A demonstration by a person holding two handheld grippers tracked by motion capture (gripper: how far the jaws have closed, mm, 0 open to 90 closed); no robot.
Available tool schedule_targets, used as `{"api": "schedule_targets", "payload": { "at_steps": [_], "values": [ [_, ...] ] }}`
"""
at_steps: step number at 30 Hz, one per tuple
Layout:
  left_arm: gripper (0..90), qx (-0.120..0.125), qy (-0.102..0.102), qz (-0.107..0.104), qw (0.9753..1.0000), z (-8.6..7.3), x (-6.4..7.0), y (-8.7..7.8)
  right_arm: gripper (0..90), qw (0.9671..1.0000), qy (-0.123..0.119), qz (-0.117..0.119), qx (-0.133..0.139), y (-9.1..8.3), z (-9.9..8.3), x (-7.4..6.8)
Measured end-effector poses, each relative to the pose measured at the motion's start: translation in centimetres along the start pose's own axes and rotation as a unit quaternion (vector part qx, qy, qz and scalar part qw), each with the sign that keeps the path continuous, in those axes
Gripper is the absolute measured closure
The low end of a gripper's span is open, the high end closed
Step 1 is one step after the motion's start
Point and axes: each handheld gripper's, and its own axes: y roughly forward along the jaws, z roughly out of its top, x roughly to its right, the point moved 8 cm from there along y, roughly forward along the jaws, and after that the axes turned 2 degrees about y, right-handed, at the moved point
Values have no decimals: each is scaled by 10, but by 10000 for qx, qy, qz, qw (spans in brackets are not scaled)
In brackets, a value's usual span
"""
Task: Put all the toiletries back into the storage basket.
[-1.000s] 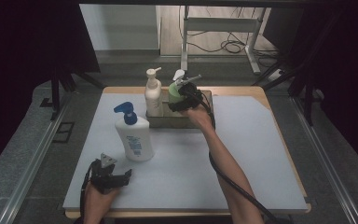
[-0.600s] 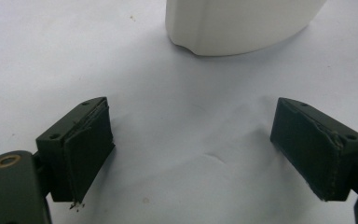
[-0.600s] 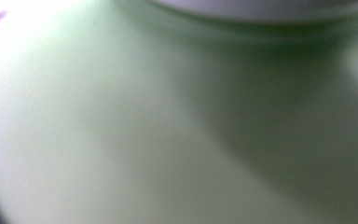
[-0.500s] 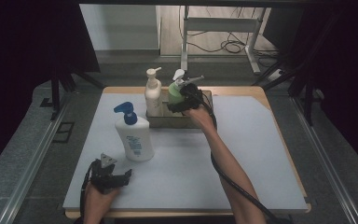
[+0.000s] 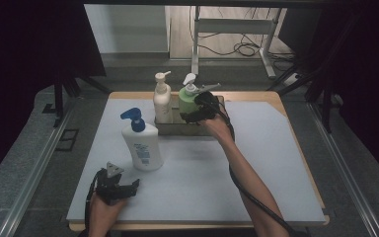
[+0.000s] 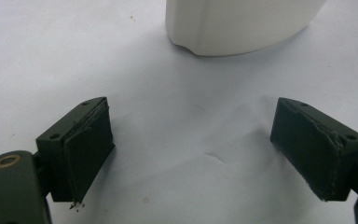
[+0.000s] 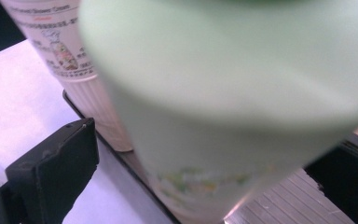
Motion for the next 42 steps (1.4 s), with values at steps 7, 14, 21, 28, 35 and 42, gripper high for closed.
{"api": "schedule_targets", "payload": {
  "at_steps": [7, 14, 21, 28, 35, 42],
  "values": [
    [123, 3, 1, 2, 10000, 0, 0, 0, 18, 9999, -88, 48, -14, -10, -6, 0],
    [123, 11, 1, 3, 10000, 0, 0, 0, 134, 9999, -8, 126, -19, -23, -12, 7],
    [123, 13, -1, 3, 10000, 0, 0, 0, 276, 9998, 75, 99, -148, -32, -25, 20],
    [123, 15, -2, 3, 10000, 0, 0, 0, 494, 9992, 381, 28, -146, -38, -30, 33],
    [122, 10, -2, 6, 10000, 0, 0, 0, 743, 9980, 541, -198, -254, -34, -36, 46],
    [123, 10, -3, 6, 10000, 0, 0, 0, 897, 9966, 695, -281, -334, -22, -41, 51]
  ]
}}
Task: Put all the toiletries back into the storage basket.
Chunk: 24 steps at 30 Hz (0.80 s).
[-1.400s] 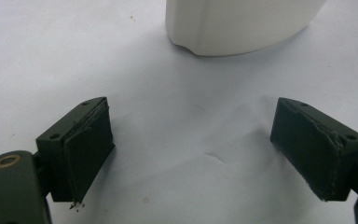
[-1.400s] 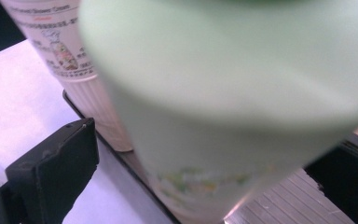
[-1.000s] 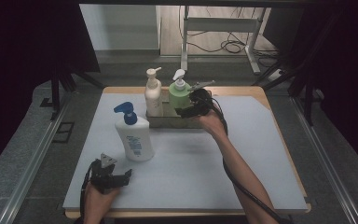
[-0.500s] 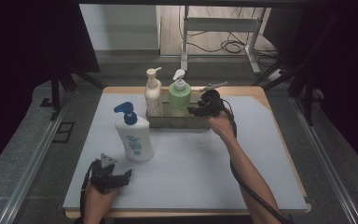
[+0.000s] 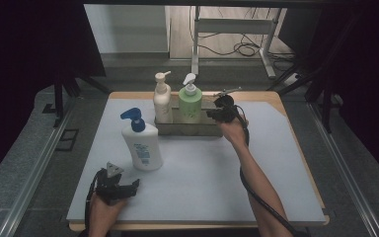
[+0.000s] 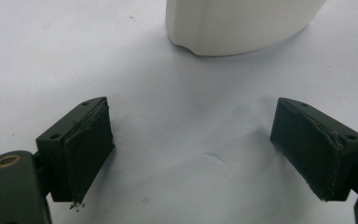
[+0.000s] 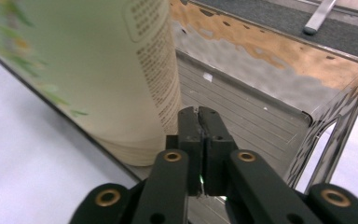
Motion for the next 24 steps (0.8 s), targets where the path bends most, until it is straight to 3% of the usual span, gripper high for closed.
{"api": "schedule_targets", "payload": {
  "at_steps": [6, 16, 24],
  "values": [
    [123, 1, -1, 0, 10000, 0, 0, 0, 900, 9999, 152, -46, -7, 10, 3, 0],
    [123, 1, -3, -2, 10000, 0, 0, 0, 900, 9998, 88, -10, -178, 28, 5, -7],
    [123, -1, -3, -1, 10000, 0, 0, 0, 900, 9996, 147, 39, -255, 32, 3, -6]
  ]
}}
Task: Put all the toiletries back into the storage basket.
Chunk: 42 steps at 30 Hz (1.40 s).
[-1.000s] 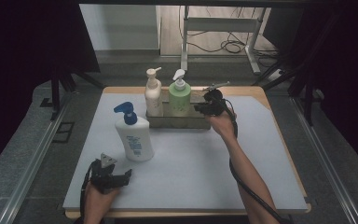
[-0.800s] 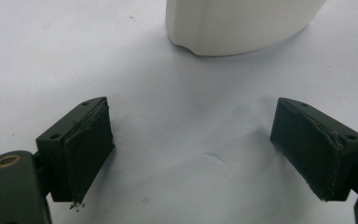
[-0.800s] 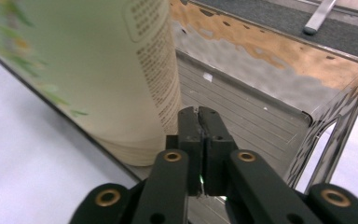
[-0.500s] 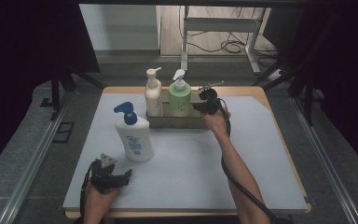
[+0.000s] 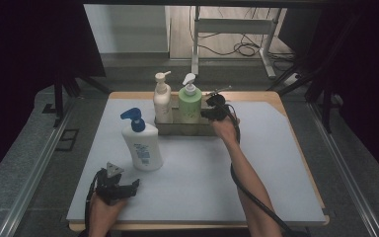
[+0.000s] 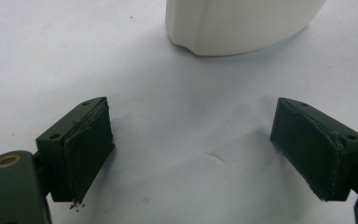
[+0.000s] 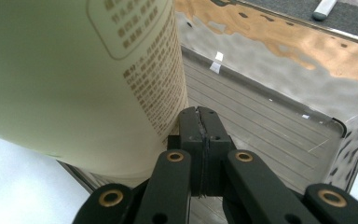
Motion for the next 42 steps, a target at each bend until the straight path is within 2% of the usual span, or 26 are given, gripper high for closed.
{"api": "schedule_targets", "payload": {
  "at_steps": [27, 42],
  "values": [
    [123, 0, 0, -2, 10000, 0, 0, 0, 900, 9997, -185, 114, -86, 15, 2, -22],
    [122, -2, 0, -3, 10000, 0, 0, 0, 900, 9997, -187, 105, -93, 15, 3, -24]
  ]
}}
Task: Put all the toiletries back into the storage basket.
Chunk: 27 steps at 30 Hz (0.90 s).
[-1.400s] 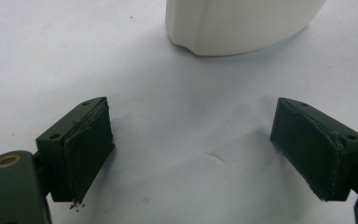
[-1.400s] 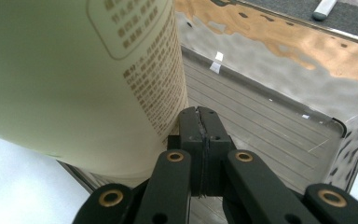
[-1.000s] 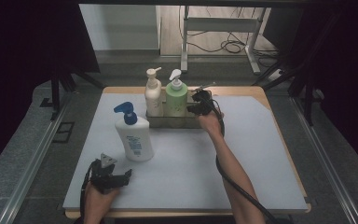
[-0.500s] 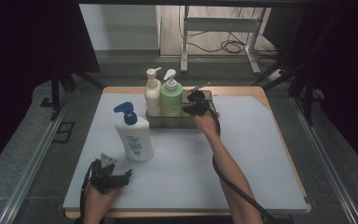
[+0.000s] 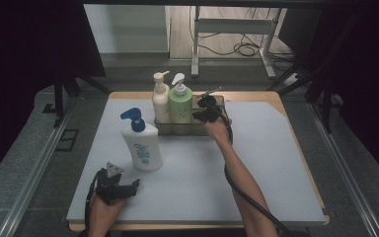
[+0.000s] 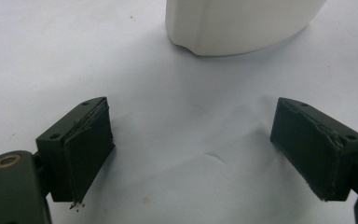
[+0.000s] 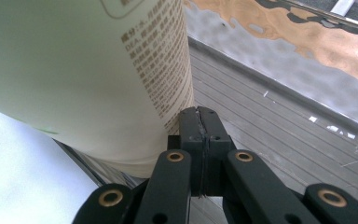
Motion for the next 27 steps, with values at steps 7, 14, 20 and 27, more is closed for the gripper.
{"api": "schedule_targets", "payload": {
  "at_steps": [7, 14, 20, 27],
  "values": [
    [123, 1, 1, 1, 10000, 0, 0, 0, 857, 10000, -5, -15, 41, -2, -1, 1],
    [123, -3, 3, -3, 10000, 0, 0, 0, 824, 9999, -35, 20, 158, -10, -1, 1],
    [123, 3, -3, -4, 10000, 0, 0, 0, 719, 9995, -199, -41, 227, -18, 0, 0],
    [123, -4, 1, -6, 10000, 0, 0, 0, 585, 9985, -435, 2, 327, -32, 1, -2]
  ]
}}
